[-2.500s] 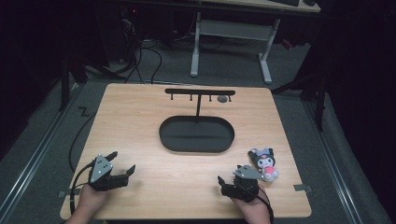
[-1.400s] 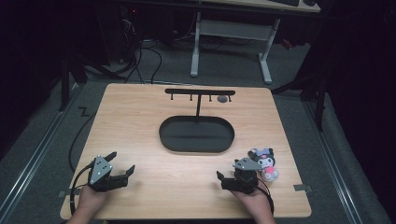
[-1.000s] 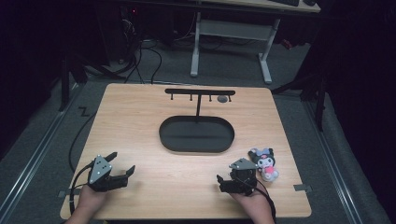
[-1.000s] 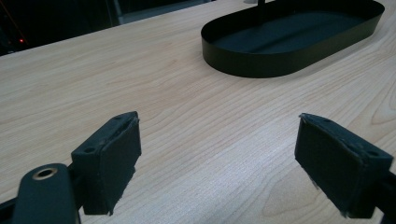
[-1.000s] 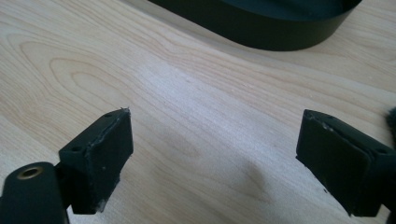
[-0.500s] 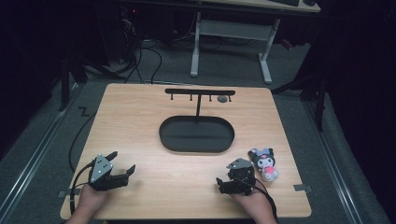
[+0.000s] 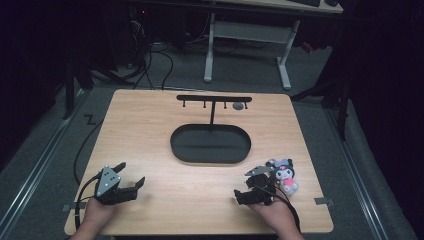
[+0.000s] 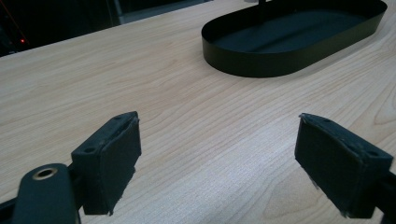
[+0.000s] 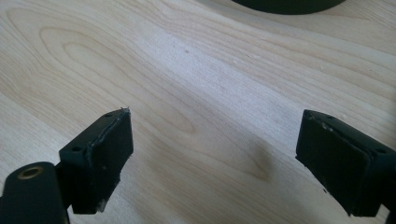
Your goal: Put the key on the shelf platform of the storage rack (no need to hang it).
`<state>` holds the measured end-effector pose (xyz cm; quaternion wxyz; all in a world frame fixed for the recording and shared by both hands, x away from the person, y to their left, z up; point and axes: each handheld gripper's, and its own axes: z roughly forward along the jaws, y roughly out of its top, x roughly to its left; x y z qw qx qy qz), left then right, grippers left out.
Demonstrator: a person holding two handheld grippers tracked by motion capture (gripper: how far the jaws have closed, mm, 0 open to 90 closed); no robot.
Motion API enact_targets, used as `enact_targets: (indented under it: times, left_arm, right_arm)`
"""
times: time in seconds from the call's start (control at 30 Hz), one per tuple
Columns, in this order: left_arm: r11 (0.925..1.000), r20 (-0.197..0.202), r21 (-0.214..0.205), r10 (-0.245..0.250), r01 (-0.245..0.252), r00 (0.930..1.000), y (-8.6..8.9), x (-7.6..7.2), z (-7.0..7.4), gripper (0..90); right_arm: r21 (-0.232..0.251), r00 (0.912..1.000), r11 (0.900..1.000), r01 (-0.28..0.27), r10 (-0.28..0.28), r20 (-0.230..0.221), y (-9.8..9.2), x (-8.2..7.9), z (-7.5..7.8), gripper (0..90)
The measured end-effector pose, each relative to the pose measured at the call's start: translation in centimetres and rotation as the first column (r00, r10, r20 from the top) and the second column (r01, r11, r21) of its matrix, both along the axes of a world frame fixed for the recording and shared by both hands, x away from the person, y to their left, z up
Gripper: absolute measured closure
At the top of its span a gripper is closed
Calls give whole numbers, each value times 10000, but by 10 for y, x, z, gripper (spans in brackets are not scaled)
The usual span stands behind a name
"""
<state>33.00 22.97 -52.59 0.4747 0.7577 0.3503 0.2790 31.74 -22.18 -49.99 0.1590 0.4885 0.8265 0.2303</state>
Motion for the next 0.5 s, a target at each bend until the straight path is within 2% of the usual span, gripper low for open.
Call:
enact_targets:
  times: [0.2,0.27,0.33,0.5]
  left_arm:
    - [10000,-71,-60,-45,45,10000,0,3,1,154]
    - [9999,-187,-147,20,-23,9998,0,4,1,154]
    - [9994,-104,-345,67,-71,9999,1,5,1,154]
    - [9997,-129,-233,-14,11,9999,1,4,1,154]
  right_arm:
    - [-162,9993,9997,184,-189,-317,2,-2,6,112]
    - [-377,9991,9992,159,-173,-383,3,-3,9,112]
    - [-599,9990,9981,118,-143,-413,4,-3,13,112]
    - [-796,9987,9968,28,-69,-509,5,-2,18,112]
